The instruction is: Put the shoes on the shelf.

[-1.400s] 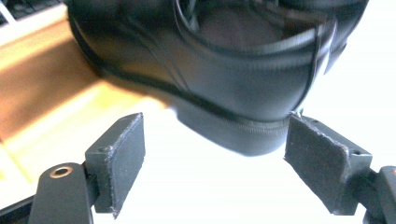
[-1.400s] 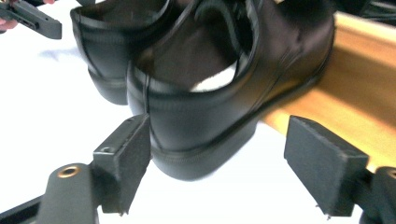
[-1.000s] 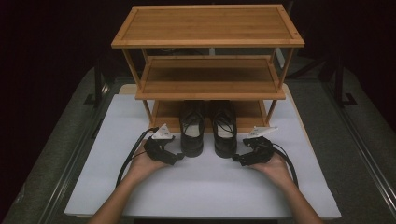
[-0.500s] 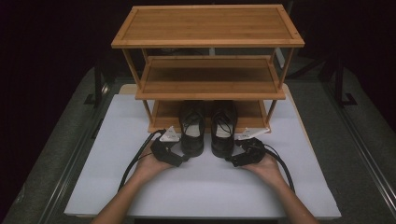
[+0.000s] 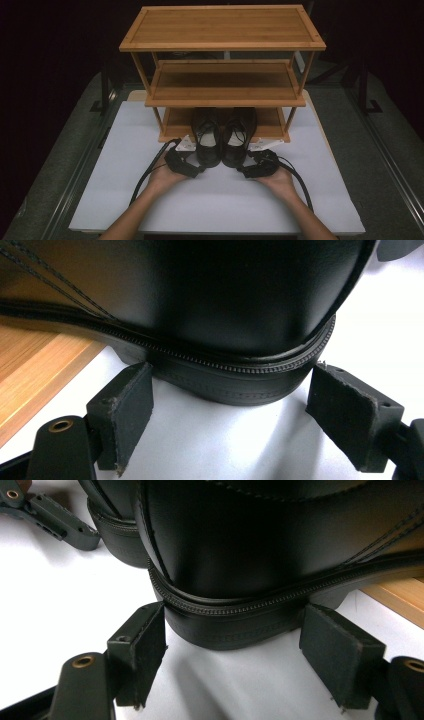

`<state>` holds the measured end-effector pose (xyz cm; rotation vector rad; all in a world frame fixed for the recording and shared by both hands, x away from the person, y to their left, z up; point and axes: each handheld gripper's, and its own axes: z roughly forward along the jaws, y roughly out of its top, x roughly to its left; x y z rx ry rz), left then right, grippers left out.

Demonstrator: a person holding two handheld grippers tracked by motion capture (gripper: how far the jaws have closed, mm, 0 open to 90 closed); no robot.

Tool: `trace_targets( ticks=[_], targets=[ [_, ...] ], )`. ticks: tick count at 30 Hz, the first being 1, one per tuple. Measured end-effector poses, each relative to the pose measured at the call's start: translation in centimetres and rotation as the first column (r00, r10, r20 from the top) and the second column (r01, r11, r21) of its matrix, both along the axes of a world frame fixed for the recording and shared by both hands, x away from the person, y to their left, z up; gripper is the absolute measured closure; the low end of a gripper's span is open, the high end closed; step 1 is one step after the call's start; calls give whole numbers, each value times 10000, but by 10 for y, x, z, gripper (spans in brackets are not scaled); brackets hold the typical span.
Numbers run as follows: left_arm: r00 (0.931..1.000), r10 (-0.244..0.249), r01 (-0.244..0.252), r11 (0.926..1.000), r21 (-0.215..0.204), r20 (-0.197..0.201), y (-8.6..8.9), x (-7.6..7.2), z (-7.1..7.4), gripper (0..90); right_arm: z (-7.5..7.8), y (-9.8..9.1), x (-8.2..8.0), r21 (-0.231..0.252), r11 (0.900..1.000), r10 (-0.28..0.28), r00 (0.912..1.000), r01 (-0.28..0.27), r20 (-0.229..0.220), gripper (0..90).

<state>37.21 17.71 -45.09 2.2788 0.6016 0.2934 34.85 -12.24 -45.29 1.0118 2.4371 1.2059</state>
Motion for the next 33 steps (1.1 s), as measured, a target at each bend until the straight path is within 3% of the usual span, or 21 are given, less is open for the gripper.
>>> trace_targets(
  ticks=[8,11,15,18,25,28,33],
  targets=[
    [10000,-55,54,10000,-58,-47,1,2,7,184,6,1,2,-43,10000,24,10000,-25,-54,270],
    [10000,-41,38,9990,-439,-75,3,4,12,184,10,-2,4,231,9997,27,9998,-22,-204,271],
    [9999,-110,109,9984,-562,-23,3,7,21,184,14,-5,8,490,9988,109,9991,-89,-403,271],
    [9999,-6,19,9961,-884,145,3,9,26,184,16,-9,12,829,9966,57,9985,-12,-541,270],
    [9997,203,-187,9946,-1023,149,2,24,29,185,21,-10,29,910,9958,-48,9984,100,-569,270],
    [9994,309,-290,9915,-1272,125,2,28,28,185,22,-11,35,977,9952,-21,9984,77,-569,270],
    [9993,365,-370,9940,-1027,-64,1,40,27,185,25,-9,44,818,9965,-146,9991,178,-389,270]
  ],
)
